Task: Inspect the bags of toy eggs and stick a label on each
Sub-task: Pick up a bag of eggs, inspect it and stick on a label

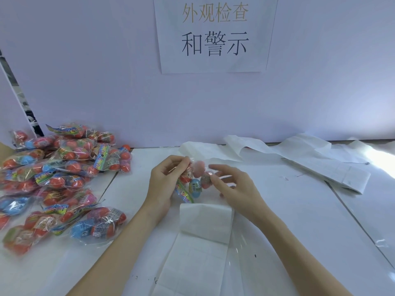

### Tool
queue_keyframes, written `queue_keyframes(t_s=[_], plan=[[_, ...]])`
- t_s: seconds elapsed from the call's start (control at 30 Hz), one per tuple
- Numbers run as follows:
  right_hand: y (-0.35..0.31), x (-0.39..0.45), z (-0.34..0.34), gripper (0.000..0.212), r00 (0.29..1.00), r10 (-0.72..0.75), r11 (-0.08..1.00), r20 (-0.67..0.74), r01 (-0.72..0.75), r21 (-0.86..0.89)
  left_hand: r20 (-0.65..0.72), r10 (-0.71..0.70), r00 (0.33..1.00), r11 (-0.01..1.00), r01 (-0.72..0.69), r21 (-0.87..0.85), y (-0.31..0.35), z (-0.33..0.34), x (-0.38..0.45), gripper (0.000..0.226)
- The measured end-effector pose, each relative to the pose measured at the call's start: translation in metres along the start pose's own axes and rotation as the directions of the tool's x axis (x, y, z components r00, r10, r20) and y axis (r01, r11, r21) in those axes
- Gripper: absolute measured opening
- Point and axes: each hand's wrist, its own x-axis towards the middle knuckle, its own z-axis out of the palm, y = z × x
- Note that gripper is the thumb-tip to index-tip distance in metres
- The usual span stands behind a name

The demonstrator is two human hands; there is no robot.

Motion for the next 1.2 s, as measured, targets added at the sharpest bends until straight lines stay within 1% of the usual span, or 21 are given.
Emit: queue_keyframes(t_s=[0.07,0.17,0.23,0.3,0.33,0.4,0.53,0.6,0.67,0.77,0.8,0.83,0.87,0.9,0.97,1.0,1.03,1.07,1.13,1.17,1.2], plan=[[-0.001,0.001,0.0,0.028,0.999,-0.047,0.999,0.004,0.047,-0.021,0.018,0.02,1.0,0.996,-0.022,0.091,-0.001,0.001,-0.001,0.015],[-0.002,-0.001,0.003,0.016,0.995,-0.078,0.997,0.069,0.077,0.016,0.047,0.04,0.998,0.984,-0.047,0.171,0.0,0.003,-0.003,0.024],[0.0,-0.001,0.005,0.009,0.998,-0.063,0.998,0.023,0.062,0.014,0.104,0.059,0.993,0.979,-0.078,0.187,0.003,0.003,-0.006,0.026],[0.001,0.0,0.004,0.008,0.998,-0.019,0.996,-0.062,0.024,0.08,0.188,0.051,0.981,0.982,-0.084,0.172,0.003,0.004,-0.008,0.03],[0.001,0.001,0.004,0.008,0.995,-0.003,0.994,-0.103,0.013,0.105,0.204,0.05,0.978,0.98,-0.087,0.176,0.003,0.005,-0.008,0.031],[0.001,0.002,0.005,0.007,0.991,0.006,0.995,-0.134,0.007,0.098,0.186,0.061,0.981,0.977,-0.097,0.189,0.001,0.007,-0.008,0.028],[0.001,0.001,0.01,0.009,0.996,0.037,0.986,-0.081,-0.023,0.165,0.174,0.073,0.982,0.977,-0.105,0.184,0.0,0.006,-0.007,0.012],[0.0,0.0,0.009,0.008,0.994,0.019,0.988,-0.104,-0.002,0.156,0.149,0.081,0.985,0.982,-0.104,0.159,-0.001,0.006,-0.007,0.01],[-0.002,-0.001,0.008,0.014,0.989,-0.062,0.99,-0.138,0.079,0.12,0.081,0.131,0.988,0.978,-0.143,0.154,-0.002,0.007,-0.005,0.017],[-0.004,-0.002,0.005,0.028,0.967,-0.198,0.973,-0.163,0.213,0.084,-0.071,0.185,0.98,0.968,-0.169,0.185,-0.003,0.01,-0.004,0.04],[-0.004,-0.002,0.003,0.032,0.961,-0.222,0.97,-0.165,0.235,0.064,-0.096,0.178,0.979,0.968,-0.156,0.198,-0.004,0.01,-0.004,0.04],[-0.004,-0.002,0.001,0.035,0.959,-0.234,0.969,-0.163,0.244,0.048,-0.088,0.163,0.983,0.97,-0.143,0.197,-0.004,0.01,-0.004,0.034],[-0.005,-0.002,0.001,0.036,0.96,-0.236,0.968,-0.152,0.245,0.045,-0.041,0.134,0.99,0.978,-0.126,0.166,-0.005,0.009,-0.003,0.024],[-0.005,-0.003,0.001,0.036,0.963,-0.234,0.969,-0.135,0.243,0.054,0.023,0.096,0.995,0.989,-0.098,0.108,-0.005,0.008,-0.003,0.024],[-0.005,-0.003,0.003,0.036,0.967,-0.233,0.97,-0.103,0.239,0.054,0.128,-0.017,0.992,0.998,0.024,-0.051,0.0,0.009,-0.004,0.048],[-0.005,-0.003,0.004,0.037,0.966,-0.242,0.969,-0.094,0.245,0.024,0.163,-0.067,0.984,0.99,0.086,-0.112,0.004,0.009,-0.004,0.059],[-0.004,-0.004,0.006,0.042,0.963,-0.255,0.967,-0.082,0.255,-0.017,0.179,-0.084,0.98,0.985,0.109,-0.136,0.005,0.008,-0.003,0.063],[-0.004,-0.004,0.007,0.049,0.962,-0.265,0.964,-0.065,0.262,-0.054,0.183,-0.076,0.98,0.989,0.098,-0.115,0.005,0.008,-0.002,0.059],[-0.005,-0.005,0.009,0.058,0.965,-0.259,0.964,-0.043,0.256,-0.066,0.156,-0.022,0.988,1.0,0.022,0.0,0.003,0.005,-0.003,0.036],[-0.005,-0.005,0.01,0.055,0.968,-0.249,0.968,-0.045,0.247,-0.04,0.15,0.004,0.989,0.999,-0.009,0.031,0.0,0.003,-0.004,0.029],[-0.005,-0.005,0.011,0.047,0.97,-0.236,0.972,-0.058,0.236,-0.002,0.149,0.013,0.989,0.999,-0.018,0.033,-0.001,0.002,-0.004,0.029]])
